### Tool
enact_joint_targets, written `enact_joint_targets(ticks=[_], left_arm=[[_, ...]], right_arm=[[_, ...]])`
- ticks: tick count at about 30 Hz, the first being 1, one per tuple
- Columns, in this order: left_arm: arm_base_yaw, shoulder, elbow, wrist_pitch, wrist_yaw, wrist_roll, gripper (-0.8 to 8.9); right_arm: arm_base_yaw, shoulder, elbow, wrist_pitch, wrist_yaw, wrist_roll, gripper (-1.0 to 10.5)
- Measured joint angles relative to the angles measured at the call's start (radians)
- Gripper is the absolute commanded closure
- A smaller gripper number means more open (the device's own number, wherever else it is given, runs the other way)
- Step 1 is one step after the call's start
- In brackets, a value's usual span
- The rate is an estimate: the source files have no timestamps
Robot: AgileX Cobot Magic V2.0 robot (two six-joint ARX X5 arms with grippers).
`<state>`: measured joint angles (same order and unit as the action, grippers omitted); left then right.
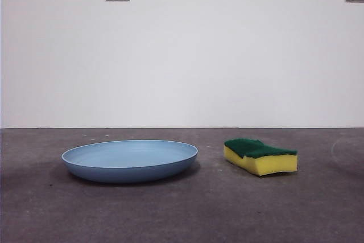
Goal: Pick up the plate,pick up the cloth,clean the plate with the cloth
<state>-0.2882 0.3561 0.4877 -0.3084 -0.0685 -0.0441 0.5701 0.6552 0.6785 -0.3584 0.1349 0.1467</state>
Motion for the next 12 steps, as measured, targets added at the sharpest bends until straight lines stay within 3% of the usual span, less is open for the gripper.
enact_joint_targets(ticks=[7, 12], left_arm=[[0.116, -0.177, -0.193, 0.019, 0.0, 0.018, 8.17], [0.148, -0.272, -0.32, 0.134, 0.0, 0.029, 8.17]], right_arm=[[0.0, 0.0, 0.0, 0.0, 0.0, 0.0, 9.5], [0.0, 0.0, 0.0, 0.0, 0.0, 0.0, 9.5]])
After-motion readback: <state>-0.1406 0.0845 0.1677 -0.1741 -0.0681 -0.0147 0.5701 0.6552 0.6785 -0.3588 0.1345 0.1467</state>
